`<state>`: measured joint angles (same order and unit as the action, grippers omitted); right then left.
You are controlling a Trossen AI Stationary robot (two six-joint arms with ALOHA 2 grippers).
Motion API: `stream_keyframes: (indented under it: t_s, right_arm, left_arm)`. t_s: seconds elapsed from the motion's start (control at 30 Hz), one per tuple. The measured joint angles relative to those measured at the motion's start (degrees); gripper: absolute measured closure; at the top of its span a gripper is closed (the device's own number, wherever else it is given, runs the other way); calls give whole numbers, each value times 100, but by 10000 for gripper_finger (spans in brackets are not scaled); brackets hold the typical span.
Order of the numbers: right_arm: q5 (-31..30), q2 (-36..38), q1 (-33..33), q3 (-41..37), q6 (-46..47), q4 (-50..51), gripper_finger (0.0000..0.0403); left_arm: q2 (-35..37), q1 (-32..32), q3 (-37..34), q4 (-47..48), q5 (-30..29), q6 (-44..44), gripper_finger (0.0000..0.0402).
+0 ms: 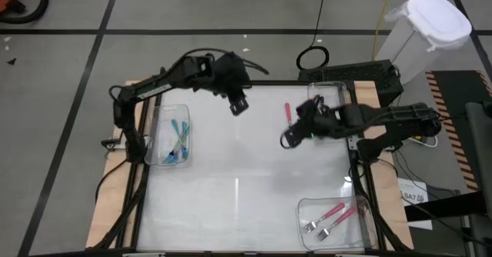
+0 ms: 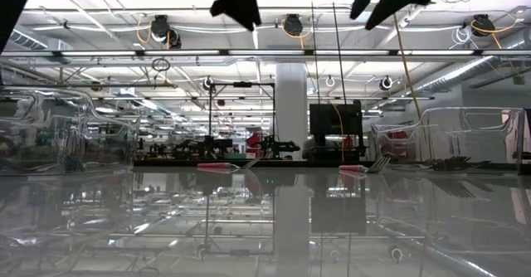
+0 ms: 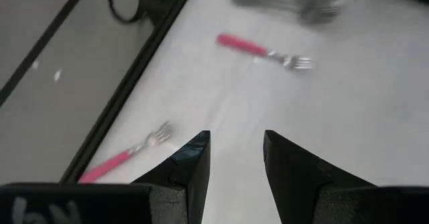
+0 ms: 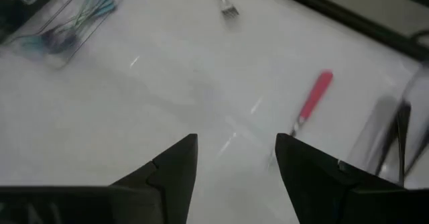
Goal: Sort silverware by color (type)
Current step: Put the pink fork into the bottom right transparent bin
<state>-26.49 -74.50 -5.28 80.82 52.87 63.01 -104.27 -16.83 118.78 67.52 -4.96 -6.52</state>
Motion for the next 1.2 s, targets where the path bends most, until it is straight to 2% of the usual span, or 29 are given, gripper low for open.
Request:
stream_keyframes:
  t_s: [0.27, 0.5, 0.6, 0.7, 0.9, 1.07, 1.2]
  right_arm:
    - [720, -5, 1076, 2, -1811, -682, 204]
    - [891, -7, 1508, 0, -1935, -624, 204]
    - [1168, -7, 1556, 0, -1923, -622, 204]
    - [1178, -7, 1556, 0, -1709, -616, 204]
    - [1180, -7, 1556, 0, -1429, -599, 204]
    - [1181, -7, 1626, 0, -1262, -596, 204]
    - [1182, -7, 1773, 0, -1301, -597, 204]
  left_arm:
    - [-159, -580, -18, 546, 3, 445, 261]
    - [-139, -1193, -151, 463, 359, 865, 261]
    - [-126, -1373, -668, 158, 687, 883, 261]
    - [-10, -1463, -1291, 211, 867, 1006, 261]
    - [510, -1498, -2614, -499, 1079, 824, 261]
    - [1523, -1499, -3584, -738, 1026, 459, 261]
    - [2635, -1499, -4639, -1256, 864, -24, 261]
